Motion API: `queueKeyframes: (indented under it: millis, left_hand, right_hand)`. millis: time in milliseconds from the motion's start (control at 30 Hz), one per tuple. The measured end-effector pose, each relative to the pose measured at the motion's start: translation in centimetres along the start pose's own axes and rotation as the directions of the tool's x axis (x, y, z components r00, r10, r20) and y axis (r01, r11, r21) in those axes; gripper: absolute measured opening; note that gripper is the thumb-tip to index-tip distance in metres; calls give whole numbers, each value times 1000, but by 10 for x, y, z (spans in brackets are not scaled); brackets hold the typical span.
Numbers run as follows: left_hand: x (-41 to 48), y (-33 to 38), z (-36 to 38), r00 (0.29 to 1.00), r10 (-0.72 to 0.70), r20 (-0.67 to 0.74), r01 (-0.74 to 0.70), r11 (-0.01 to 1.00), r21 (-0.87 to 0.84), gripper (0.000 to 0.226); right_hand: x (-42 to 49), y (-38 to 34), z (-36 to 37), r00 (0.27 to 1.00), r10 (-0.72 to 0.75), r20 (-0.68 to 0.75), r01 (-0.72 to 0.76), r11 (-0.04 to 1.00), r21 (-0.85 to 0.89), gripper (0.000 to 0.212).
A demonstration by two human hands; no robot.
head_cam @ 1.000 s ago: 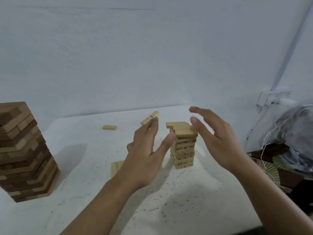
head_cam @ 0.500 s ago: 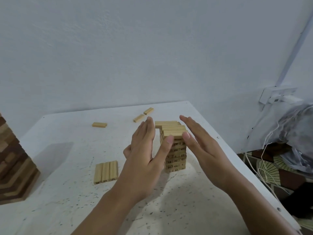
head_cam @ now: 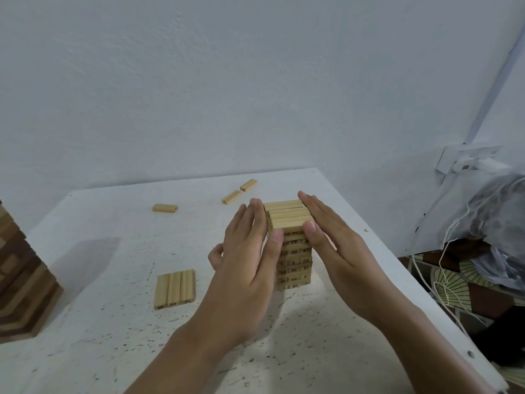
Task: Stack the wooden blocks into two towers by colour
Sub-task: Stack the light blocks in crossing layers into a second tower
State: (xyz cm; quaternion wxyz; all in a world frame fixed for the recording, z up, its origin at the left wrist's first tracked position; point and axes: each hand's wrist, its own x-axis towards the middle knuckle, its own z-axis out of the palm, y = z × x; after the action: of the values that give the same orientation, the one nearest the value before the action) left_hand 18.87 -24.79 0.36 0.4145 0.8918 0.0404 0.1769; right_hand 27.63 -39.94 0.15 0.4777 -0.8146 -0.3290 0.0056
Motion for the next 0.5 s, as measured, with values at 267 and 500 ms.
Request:
queueKeyframes:
  millis: [267,500]
  left_hand:
    - [1,-2,3,999,32,-9,-32,998,52,63]
    - [1,-3,1,999,41,1,-41,997,63,70]
  right_hand:
    - [1,1,2,1000,-1,-22,1,1000,6,66]
    - [0,0,1,999,7,-52,-7,1000,2,64]
